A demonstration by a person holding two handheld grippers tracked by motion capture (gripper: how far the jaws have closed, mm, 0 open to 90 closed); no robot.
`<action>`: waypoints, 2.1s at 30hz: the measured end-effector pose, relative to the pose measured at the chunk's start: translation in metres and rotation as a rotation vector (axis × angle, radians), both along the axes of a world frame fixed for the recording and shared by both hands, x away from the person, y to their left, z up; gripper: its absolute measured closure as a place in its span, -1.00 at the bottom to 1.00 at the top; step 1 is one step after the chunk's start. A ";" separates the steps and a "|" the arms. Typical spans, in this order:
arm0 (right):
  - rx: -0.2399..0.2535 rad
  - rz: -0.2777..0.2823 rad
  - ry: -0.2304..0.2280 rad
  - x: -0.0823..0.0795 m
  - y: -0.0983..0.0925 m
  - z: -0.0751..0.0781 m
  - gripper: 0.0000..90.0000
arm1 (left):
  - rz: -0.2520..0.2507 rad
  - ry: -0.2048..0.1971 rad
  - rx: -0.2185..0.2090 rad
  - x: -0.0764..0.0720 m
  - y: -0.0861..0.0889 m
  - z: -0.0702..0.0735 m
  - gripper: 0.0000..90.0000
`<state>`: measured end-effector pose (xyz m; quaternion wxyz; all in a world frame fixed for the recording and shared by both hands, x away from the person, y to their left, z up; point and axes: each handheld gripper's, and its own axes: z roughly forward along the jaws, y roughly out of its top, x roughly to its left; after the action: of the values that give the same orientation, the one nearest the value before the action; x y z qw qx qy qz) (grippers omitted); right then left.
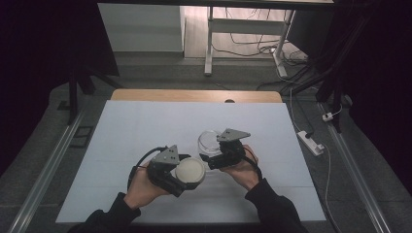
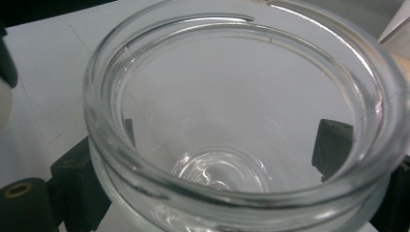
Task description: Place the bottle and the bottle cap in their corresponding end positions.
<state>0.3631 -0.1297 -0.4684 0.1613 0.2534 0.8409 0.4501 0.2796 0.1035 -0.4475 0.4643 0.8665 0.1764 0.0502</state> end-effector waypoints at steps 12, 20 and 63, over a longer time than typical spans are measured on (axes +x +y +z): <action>-0.002 -0.011 0.003 0.012 0.005 0.000 -0.86 | -0.005 0.002 -0.003 0.002 -0.005 -0.012 -0.81; -0.003 -0.028 0.007 0.023 0.009 -0.001 -0.86 | 0.006 -0.004 0.009 0.005 -0.010 -0.023 -0.81; -0.001 -0.075 -0.007 0.085 0.046 -0.014 -0.86 | 0.050 0.021 0.124 0.037 -0.035 -0.087 -0.82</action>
<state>0.4485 -0.0834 -0.4827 0.1813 0.2831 0.8305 0.4441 0.3165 0.0680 -0.5340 0.4065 0.8893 0.1996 0.0636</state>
